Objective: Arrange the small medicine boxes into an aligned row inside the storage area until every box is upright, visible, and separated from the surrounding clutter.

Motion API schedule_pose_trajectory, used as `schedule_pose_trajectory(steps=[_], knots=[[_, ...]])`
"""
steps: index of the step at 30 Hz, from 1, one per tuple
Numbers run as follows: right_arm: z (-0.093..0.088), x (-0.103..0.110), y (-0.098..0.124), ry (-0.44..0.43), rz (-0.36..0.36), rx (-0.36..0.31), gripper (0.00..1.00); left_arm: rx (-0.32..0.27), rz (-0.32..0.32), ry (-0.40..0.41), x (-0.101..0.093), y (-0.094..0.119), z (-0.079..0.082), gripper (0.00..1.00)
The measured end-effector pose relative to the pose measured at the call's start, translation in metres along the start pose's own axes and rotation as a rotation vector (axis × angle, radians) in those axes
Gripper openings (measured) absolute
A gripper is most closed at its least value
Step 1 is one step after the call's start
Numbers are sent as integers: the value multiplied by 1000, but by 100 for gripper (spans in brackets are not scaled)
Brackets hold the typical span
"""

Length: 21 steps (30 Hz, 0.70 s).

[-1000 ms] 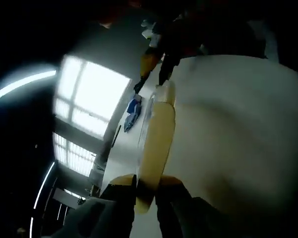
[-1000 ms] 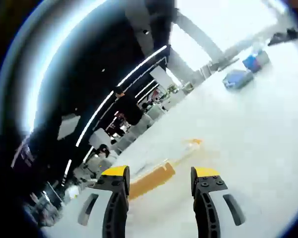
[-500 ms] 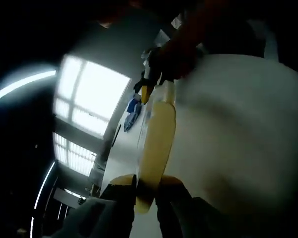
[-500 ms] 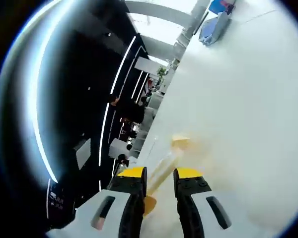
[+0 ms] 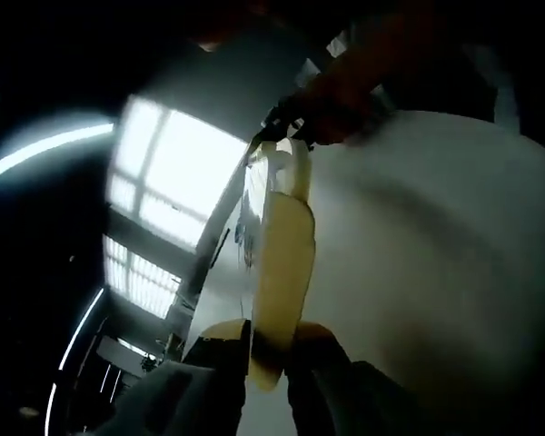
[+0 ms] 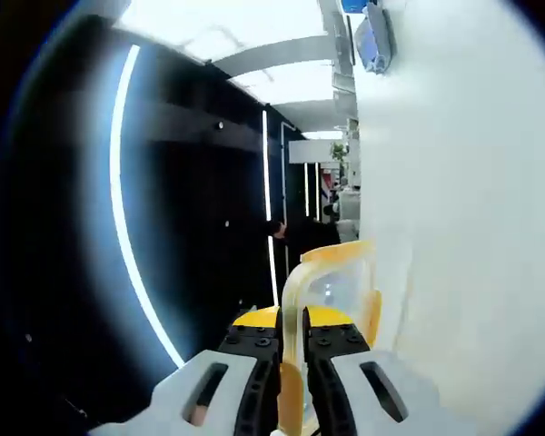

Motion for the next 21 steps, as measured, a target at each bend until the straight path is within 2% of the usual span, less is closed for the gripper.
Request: schedule_pose_trajectory(steps=[1, 2, 5, 9, 12, 13, 15, 18, 19, 20, 21], knots=[[-4, 5, -2, -14, 22, -6, 5, -7, 1, 33, 2, 1, 1, 13], [5, 7, -3, -14, 21, -19, 5, -21, 8, 60, 5, 0, 1, 14], [6, 11, -5, -6, 35, -63, 5, -18, 2, 105, 7, 3, 1, 18], [15, 10, -2, -14, 50, -123, 4, -20, 26, 230, 10, 7, 1, 20], [21, 7, 2, -39, 66, -162, 4, -2, -18, 399, 6, 8, -2, 28], [26, 6, 3, -45, 71, -170, 4, 1, -31, 433, 5, 8, -2, 30], [26, 6, 5, -55, 82, -179, 4, 2, -52, 527, 0, 11, 4, 34], [28, 4, 4, -70, 97, -188, 4, 18, -123, 787, -10, 13, 8, 45], [30, 5, 4, -67, 98, -189, 4, 30, -128, 852, -12, 14, 8, 49], [30, 5, 4, -61, 100, -187, 4, 34, -148, 979, -17, 17, 14, 56], [31, 7, 4, -61, 114, -198, 4, 37, -165, 1065, -20, 18, 15, 61]])
Point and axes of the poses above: the point that each gripper's makers call its tool centre point, and the gripper's own axes: y roughly backward along the fingers, x roughly to its left, z roughly out of its top, the point moved 5 cm from there along y, roughly backward along the fingers, and after that the axes turned 12 degrees about z, right-handed, at the moved point
